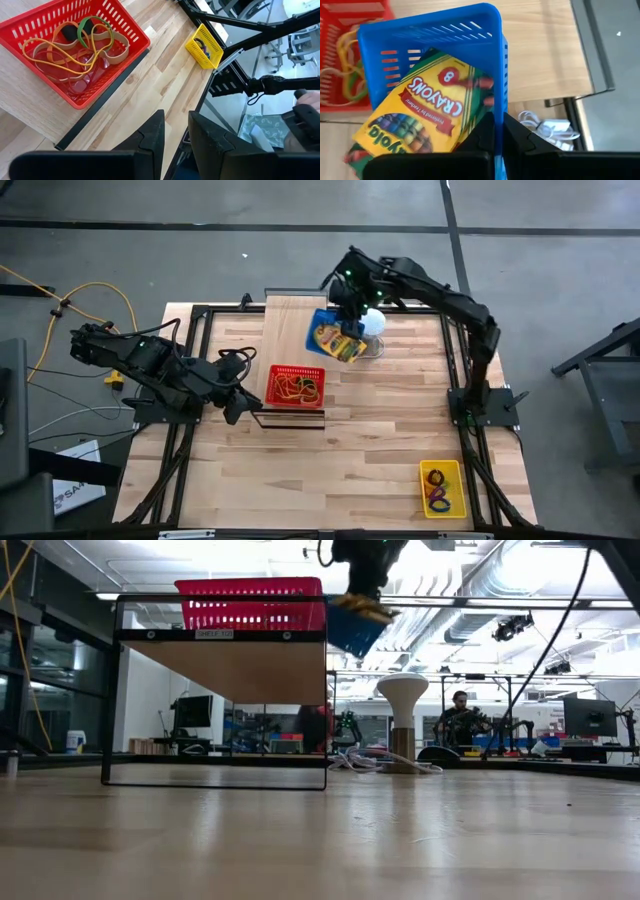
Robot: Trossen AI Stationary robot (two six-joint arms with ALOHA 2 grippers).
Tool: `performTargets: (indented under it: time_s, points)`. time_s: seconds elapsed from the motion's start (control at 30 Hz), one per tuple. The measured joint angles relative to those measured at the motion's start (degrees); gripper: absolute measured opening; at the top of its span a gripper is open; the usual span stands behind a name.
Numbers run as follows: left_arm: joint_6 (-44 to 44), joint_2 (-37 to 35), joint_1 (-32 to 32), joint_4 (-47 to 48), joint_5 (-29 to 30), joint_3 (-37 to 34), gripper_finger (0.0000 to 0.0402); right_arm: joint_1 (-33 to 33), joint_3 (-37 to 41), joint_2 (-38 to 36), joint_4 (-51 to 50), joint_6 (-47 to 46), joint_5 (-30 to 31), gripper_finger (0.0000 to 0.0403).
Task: Pick & Place Office Desk Supplies
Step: Put the blue bin on the shelf
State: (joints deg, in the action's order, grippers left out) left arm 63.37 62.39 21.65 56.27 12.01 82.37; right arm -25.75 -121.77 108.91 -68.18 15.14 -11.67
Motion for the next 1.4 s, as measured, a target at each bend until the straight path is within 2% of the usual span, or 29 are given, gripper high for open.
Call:
performTargets:
  time_s: [0.37,0.73,1.4]
  points:
    - [0.0,0.02,0.0,0.0,0.0,0.0,0.0084,-0.97,-4.84,5.7,3.1,4.87,-0.47,0.0004]
    - [0.0,0.01,0.0,0.02,0.0,0.0,0.0084,-1.01,-4.93,5.82,7.21,5.74,-2.72,0.0003]
    - [0.0,0.0,0.0,0.02,0.0,0.0,0.0084,-0.81,-4.93,6.82,5.4,2.73,-5.45,0.0003]
